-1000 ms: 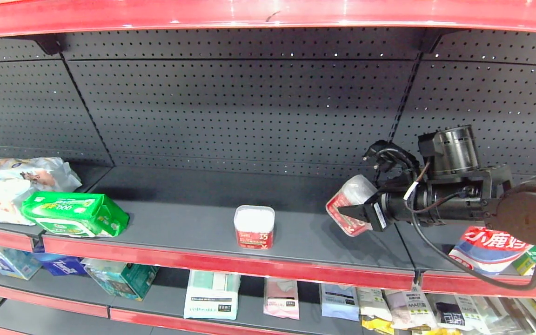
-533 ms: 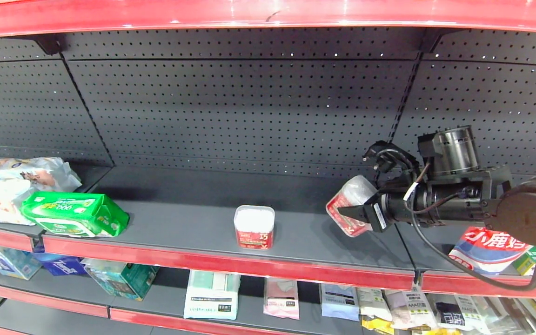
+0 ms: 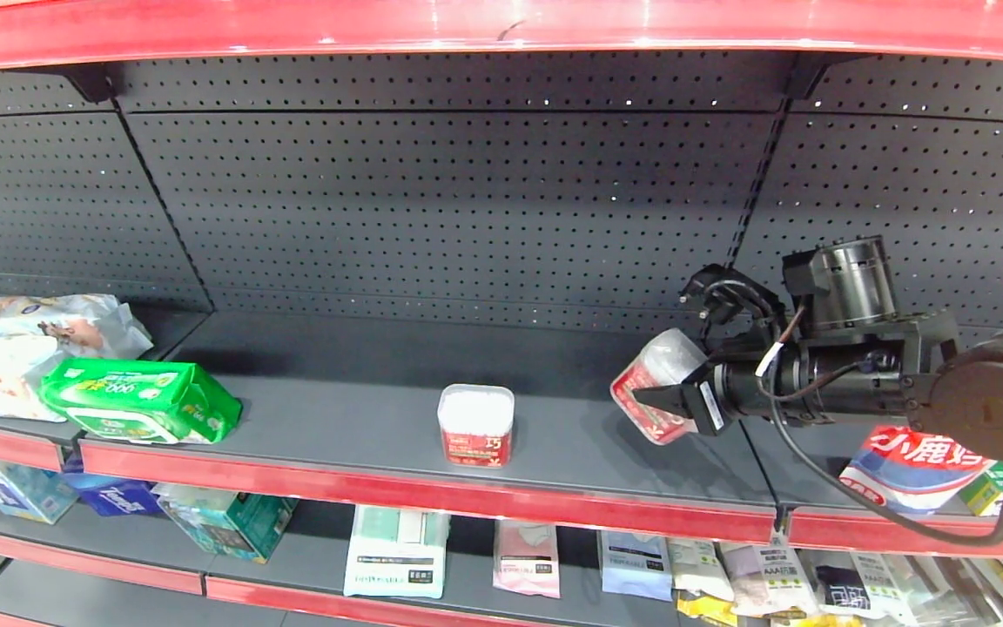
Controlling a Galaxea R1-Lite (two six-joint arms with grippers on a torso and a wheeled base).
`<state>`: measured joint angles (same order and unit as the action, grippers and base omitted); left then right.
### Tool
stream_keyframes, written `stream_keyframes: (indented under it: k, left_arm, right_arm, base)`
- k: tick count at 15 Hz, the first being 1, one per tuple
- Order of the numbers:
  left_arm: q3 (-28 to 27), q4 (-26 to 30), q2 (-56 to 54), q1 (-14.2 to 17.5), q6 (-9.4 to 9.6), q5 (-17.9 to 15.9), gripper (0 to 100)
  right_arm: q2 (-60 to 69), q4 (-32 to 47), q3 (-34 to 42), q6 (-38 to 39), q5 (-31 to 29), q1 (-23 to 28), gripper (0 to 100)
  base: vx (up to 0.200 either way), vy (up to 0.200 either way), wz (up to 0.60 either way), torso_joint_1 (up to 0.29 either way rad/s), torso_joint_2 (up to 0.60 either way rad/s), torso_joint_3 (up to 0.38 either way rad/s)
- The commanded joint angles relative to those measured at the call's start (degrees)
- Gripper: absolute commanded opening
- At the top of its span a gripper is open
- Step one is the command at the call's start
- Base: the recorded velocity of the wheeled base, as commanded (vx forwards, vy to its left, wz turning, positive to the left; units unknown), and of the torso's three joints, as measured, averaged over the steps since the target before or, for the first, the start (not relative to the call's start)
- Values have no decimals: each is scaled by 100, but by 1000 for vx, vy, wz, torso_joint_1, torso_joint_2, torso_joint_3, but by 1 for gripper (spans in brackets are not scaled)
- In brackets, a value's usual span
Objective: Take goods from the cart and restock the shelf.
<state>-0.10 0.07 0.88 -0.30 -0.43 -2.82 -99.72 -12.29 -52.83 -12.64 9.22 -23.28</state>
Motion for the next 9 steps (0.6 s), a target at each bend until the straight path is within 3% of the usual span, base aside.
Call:
stream_keyframes:
  k: [1,9]
  left_arm:
    - [1,1,-79,4,8,0,100]
    - [1,1,-79,13,8,0,100]
  right_arm:
    - [40,-2,63,-1,1,-1,0]
    - [128,-10,256,-1,1,17,0]
  base:
    - [0,0,0,0,0,0]
    - [0,0,0,0,0,0]
